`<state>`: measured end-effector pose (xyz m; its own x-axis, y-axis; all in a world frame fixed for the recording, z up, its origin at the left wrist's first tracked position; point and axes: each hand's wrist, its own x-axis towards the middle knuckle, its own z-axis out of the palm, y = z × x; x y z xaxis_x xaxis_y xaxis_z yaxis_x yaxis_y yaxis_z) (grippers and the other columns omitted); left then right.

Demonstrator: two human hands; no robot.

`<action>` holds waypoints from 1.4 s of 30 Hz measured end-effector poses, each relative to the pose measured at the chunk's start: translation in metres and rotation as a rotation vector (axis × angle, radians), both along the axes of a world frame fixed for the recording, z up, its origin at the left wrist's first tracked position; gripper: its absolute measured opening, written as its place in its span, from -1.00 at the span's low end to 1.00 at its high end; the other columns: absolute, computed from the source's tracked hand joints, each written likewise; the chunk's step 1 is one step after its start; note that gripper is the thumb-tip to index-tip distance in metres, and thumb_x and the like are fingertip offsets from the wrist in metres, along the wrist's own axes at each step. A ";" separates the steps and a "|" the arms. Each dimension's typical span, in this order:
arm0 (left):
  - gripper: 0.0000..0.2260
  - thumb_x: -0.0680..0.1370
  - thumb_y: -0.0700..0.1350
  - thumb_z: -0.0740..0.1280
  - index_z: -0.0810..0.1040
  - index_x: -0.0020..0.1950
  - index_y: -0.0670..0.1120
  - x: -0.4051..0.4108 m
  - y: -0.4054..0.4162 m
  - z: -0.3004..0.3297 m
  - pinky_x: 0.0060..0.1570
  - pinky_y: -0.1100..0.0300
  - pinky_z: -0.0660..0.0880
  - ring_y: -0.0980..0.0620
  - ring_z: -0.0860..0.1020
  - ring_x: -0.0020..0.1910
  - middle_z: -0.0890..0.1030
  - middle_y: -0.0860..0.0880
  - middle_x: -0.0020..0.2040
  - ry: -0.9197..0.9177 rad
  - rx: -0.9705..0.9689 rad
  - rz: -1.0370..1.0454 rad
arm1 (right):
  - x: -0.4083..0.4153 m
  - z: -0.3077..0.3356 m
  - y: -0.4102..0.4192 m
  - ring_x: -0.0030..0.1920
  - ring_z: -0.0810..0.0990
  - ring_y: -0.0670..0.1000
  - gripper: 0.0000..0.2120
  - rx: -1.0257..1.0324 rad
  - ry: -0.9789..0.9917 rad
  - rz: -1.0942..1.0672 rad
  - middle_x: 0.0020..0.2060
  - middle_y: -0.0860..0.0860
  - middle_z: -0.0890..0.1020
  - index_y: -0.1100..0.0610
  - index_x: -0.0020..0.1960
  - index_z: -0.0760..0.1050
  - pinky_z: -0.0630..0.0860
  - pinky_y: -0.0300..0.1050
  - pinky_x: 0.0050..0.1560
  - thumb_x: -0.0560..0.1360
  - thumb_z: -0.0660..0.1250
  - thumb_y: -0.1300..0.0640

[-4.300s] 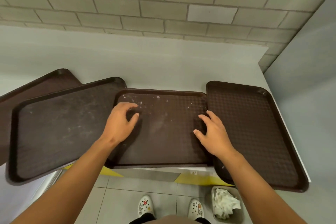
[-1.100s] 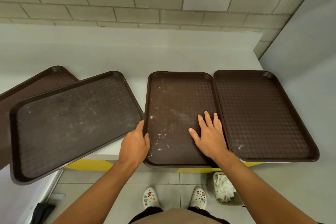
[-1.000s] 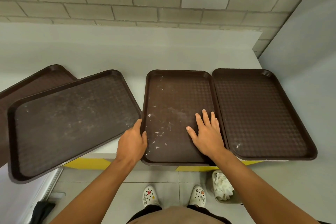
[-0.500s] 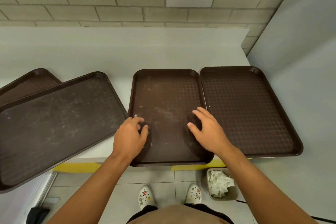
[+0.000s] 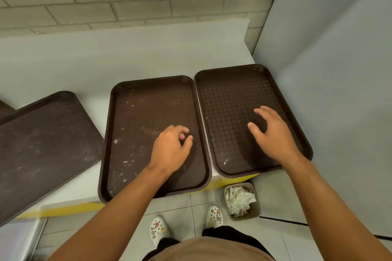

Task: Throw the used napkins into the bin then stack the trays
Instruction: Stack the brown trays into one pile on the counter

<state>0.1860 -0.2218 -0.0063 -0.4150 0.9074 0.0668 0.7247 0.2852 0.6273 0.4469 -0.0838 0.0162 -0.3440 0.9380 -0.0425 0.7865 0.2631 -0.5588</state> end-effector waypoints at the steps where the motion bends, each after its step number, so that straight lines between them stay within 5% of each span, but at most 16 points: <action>1: -0.81 0.55 0.02 0.38 0.63 0.14 0.04 0.007 0.007 0.000 -0.06 0.11 0.57 0.14 0.53 -0.15 0.54 0.13 -0.10 -0.003 -0.004 -0.010 | 0.008 -0.002 0.005 0.54 0.26 -0.02 -0.49 -0.004 -0.001 -0.010 0.53 -0.02 0.34 0.05 0.49 0.39 0.24 -0.03 0.50 0.59 0.33 -0.07; 16: -0.59 0.57 0.04 0.36 0.50 0.40 -0.04 0.073 0.056 -0.008 0.20 0.15 0.51 0.01 0.58 0.20 0.61 -0.02 0.25 -0.010 -0.095 0.017 | 0.077 -0.033 0.060 0.55 0.22 0.11 -0.43 -0.049 -0.165 -0.033 0.55 0.07 0.29 0.08 0.53 0.35 0.20 0.08 0.55 0.58 0.35 -0.07; 25: -0.48 0.53 0.09 0.37 0.40 0.46 0.00 0.095 0.057 -0.014 0.14 0.06 0.59 0.04 0.67 -0.04 0.71 -0.05 -0.10 -0.198 -0.173 0.127 | 0.082 -0.052 0.066 0.48 0.32 0.15 -0.56 0.020 -0.141 -0.054 0.50 0.06 0.39 0.14 0.45 0.46 0.28 0.02 0.46 0.59 0.35 0.08; 29: -0.50 0.52 0.08 0.38 0.41 0.44 0.03 0.095 0.063 -0.017 0.11 0.03 0.61 0.00 0.67 -0.03 0.71 -0.04 -0.09 -0.268 -0.171 0.168 | 0.078 -0.057 0.067 0.35 0.43 0.18 -0.64 0.109 -0.088 -0.135 0.42 0.07 0.50 0.21 0.35 0.56 0.39 -0.01 0.35 0.56 0.29 0.34; 32: -0.50 0.53 0.07 0.38 0.39 0.44 0.03 0.096 0.065 -0.017 0.11 0.01 0.61 -0.02 0.66 0.00 0.70 -0.03 -0.05 -0.281 -0.183 0.161 | 0.078 -0.057 0.069 0.29 0.47 0.20 -0.51 0.142 -0.071 -0.168 0.39 0.07 0.53 0.24 0.32 0.58 0.44 -0.03 0.29 0.47 0.20 0.52; 42: -0.54 0.54 0.05 0.39 0.42 0.42 0.03 0.098 0.066 -0.016 0.11 0.02 0.61 -0.01 0.66 -0.01 0.69 -0.06 -0.01 -0.233 -0.180 0.178 | 0.077 -0.026 0.079 0.22 0.55 0.21 -0.46 0.255 -0.056 -0.175 0.37 0.03 0.57 0.22 0.30 0.61 0.47 -0.06 0.26 0.41 0.20 0.54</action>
<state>0.2837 -0.1558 -0.0225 -0.5530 0.8082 -0.2028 0.4969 0.5152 0.6983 0.5238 -0.0052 -0.0098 -0.1806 0.9656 0.1870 0.8598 0.2473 -0.4467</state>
